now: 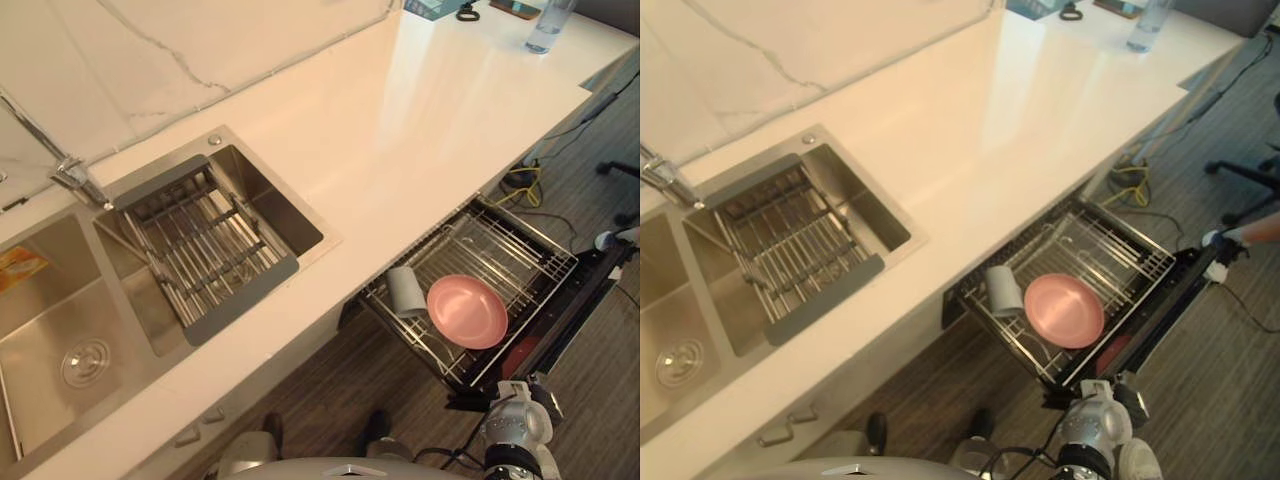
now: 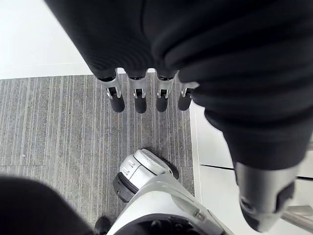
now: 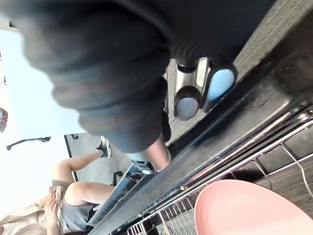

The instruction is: Walk over to the sink, pick up the cup, carry it to the dishwasher, place the cup inside the dishwasher, then close the dishwasher door

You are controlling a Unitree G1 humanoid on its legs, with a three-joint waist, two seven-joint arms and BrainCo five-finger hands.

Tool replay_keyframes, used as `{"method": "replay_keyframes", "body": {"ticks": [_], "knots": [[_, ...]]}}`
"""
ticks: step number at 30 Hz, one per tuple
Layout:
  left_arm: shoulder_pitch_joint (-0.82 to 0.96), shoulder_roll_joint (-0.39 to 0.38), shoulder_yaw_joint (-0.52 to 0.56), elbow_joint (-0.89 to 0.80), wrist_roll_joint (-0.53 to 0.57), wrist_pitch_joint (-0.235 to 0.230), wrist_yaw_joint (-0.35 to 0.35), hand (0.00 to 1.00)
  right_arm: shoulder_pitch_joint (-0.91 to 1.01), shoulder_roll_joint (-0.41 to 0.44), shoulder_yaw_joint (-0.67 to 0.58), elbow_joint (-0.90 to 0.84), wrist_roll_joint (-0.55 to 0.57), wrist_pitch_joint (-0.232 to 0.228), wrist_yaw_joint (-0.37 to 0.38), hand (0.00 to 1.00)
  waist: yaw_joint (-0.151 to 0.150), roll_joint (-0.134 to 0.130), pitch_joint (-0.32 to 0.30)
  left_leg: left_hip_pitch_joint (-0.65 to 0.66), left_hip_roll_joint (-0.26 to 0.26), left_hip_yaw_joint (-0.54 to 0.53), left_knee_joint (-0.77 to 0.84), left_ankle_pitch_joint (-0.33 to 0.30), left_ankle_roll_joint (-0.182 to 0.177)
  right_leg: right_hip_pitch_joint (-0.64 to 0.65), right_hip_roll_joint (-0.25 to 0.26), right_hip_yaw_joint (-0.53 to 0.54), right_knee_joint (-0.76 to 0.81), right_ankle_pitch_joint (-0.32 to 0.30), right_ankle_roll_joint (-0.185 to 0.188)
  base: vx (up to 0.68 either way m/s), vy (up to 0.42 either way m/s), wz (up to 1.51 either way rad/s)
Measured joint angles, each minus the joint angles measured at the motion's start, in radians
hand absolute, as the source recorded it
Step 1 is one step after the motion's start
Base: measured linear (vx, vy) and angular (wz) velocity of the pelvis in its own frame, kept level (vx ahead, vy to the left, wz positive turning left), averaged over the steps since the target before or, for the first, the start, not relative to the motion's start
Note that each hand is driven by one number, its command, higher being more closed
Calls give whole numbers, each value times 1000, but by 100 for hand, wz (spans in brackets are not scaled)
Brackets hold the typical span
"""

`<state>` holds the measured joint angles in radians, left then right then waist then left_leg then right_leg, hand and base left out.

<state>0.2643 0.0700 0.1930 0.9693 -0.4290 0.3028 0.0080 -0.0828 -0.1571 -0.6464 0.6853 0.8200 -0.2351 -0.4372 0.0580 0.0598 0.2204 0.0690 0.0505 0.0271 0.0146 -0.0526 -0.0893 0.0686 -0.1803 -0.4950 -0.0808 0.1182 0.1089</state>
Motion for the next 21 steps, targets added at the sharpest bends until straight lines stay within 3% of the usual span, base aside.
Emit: {"method": "replay_keyframes", "body": {"ticks": [7,12,16,21], "knots": [[0,-19,-39,-3,2,-11,-38,0,-13,-9,64,-50,0,-56,-26,100,10,49,8,-70,1,-9,1,31,-40,-75,-25,-42,68,-31,-7,-62,-12,11],[-3,-28,-48,-10,2,-22,-59,0,-44,-11,99,-82,7,-88,-32,100,26,62,31,-121,0,-26,0,35,-51,-170,-74,-67,206,-88,-13,-85,-4,12],[-23,-33,-68,-2,2,-33,-74,0,-125,-49,148,-100,17,-95,-23,100,29,82,69,-165,-9,-24,-7,65,-15,-270,-121,-60,349,-144,-22,-66,-24,9],[-36,-28,-77,3,-1,-49,-90,0,-210,-56,199,-120,82,-120,32,100,29,78,101,-202,-31,-32,-35,117,-3,-382,-185,-45,498,-211,-40,-33,-46,14]]}}
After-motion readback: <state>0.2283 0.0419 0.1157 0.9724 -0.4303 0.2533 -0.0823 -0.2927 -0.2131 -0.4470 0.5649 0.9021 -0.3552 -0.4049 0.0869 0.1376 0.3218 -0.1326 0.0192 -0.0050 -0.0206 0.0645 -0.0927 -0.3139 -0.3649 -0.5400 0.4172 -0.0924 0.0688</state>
